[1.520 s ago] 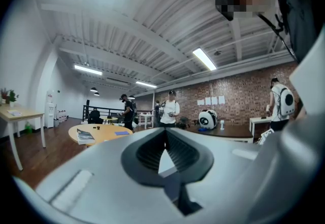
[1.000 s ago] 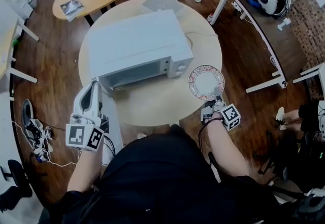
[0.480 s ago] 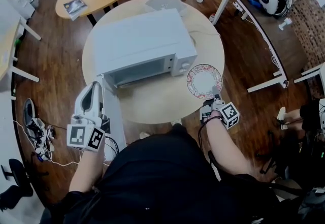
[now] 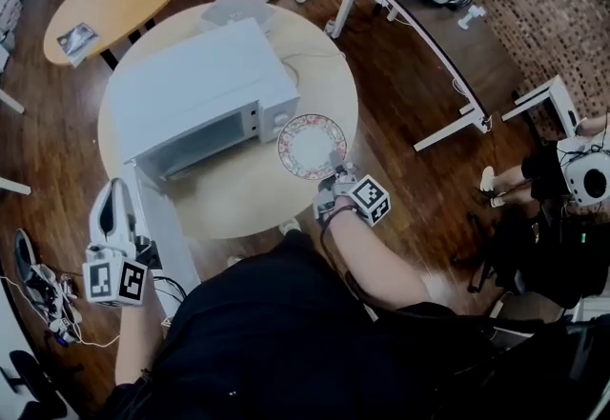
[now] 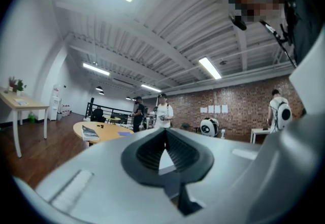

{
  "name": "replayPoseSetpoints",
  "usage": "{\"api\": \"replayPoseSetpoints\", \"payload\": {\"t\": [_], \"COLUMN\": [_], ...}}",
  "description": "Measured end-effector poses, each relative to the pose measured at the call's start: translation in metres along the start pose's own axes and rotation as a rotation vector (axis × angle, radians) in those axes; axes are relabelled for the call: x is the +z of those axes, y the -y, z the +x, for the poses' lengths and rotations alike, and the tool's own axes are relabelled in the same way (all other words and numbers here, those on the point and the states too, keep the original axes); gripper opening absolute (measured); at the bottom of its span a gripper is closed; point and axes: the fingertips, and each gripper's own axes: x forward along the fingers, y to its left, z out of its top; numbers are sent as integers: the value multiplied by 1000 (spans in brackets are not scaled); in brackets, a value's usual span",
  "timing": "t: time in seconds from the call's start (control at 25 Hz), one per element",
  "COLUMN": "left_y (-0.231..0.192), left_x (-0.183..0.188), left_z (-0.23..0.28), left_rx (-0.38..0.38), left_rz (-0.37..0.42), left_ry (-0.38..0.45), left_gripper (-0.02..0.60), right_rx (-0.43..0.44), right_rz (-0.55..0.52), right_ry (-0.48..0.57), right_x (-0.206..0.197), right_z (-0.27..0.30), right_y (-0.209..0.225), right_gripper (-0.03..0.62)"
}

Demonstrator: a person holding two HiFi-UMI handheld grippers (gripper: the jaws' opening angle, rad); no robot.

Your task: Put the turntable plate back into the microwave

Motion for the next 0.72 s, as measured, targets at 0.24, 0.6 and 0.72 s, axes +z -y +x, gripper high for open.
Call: {"api": "replayPoseSetpoints", "payload": {"t": [0.24,0.6,0.72], "left_y": [1,11,14], "left_x": [-2,-13,-12], "left_z": [-7,-3,0], "left_rx": [12,-16,-24], "left_rz": [8,30,34], "left_ry": [-2,16,29], "left_gripper": [5,4,4], "right_rx": [11,-2,-7], "right_rz": [10,-4,-2], "right_ry": [-32,-54,-69], "right_x": [-12,-19,-23], "right_z": [0,-7,-9], "right_y": [0,8,9], "right_gripper": [29,29,29]}}
